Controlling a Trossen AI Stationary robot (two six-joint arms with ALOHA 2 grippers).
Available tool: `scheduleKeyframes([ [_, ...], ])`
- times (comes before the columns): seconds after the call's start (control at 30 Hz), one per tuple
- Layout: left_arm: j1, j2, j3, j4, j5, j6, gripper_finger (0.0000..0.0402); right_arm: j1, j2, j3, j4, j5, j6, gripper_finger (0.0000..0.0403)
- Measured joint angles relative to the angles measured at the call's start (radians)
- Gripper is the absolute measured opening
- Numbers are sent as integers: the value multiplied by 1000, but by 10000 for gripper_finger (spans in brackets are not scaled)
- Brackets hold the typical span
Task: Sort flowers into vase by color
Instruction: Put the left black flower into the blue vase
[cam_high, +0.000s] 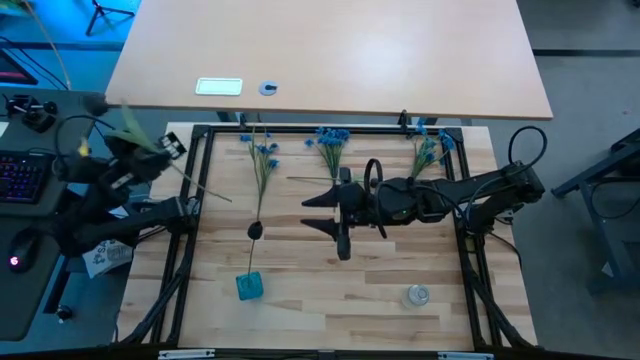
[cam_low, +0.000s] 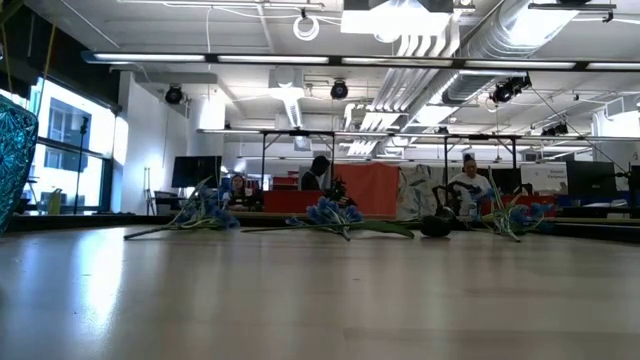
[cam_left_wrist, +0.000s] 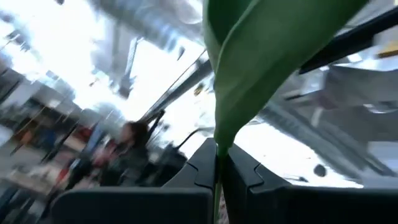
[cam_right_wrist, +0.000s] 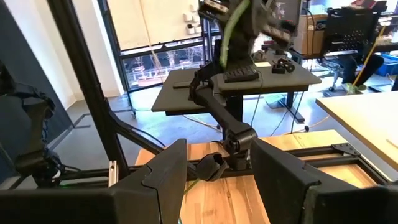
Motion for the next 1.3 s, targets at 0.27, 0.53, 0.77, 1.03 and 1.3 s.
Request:
scheduleKeyframes([
  [0.27, -36, 200, 59, 124, 65, 49, 0, 0, 0, 0, 1, 61, 15, 172],
  [0.53, -318, 521, 163, 313, 78, 199, 0, -7, -1, 0, 17, 21, 27, 172],
  [0.77, -675, 587, 264, 171, -65, 480, 0, 1, -52, 0, 112, -81, 15, 172],
  [1.03, -1168, 551, 239, -160, -609, 585, 0, 3, -83, 0, 105, -91, -25, 172],
  [1.3, -1525, 627, 238, -436, -1129, 526, 0, 3, -81, 0, 53, -94, 2, 172],
])
